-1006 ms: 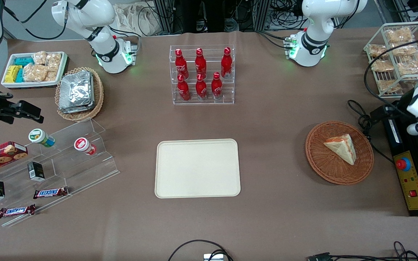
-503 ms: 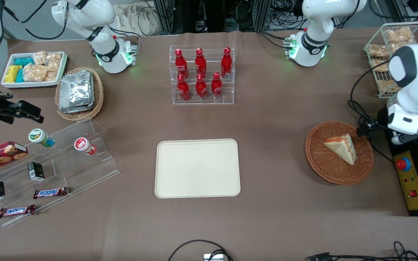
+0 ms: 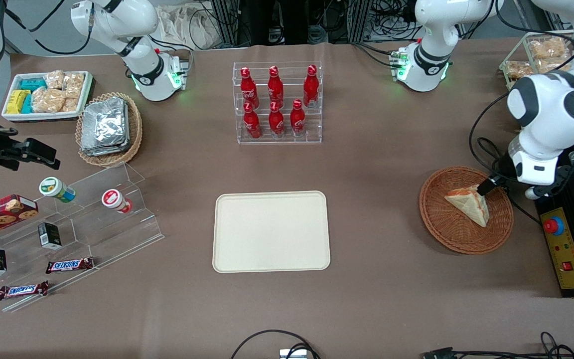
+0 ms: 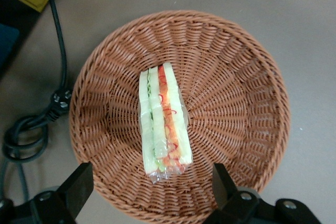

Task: Place sandwich from basket to tray
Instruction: 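Lower the left gripper and close it on the sandwich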

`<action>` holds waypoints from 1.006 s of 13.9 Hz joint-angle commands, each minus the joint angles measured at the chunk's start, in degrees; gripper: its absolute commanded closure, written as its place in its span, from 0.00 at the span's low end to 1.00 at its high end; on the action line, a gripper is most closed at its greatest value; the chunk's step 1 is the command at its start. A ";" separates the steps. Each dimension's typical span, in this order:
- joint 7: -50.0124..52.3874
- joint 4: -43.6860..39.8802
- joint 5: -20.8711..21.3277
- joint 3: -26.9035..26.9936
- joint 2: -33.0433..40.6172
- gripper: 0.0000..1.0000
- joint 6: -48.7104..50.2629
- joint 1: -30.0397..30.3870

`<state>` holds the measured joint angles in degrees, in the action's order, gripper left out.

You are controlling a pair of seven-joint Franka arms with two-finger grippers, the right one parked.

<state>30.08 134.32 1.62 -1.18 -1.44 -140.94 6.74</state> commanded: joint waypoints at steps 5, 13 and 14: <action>3.48 3.67 0.58 -0.23 -6.19 0.00 -13.65 0.02; 4.63 5.25 0.49 -0.23 -10.95 0.02 -22.01 0.02; 4.63 5.25 0.49 -0.23 -10.95 0.12 -22.09 0.02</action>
<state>33.38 138.66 1.61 -1.21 -12.74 -161.35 6.74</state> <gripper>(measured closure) 0.022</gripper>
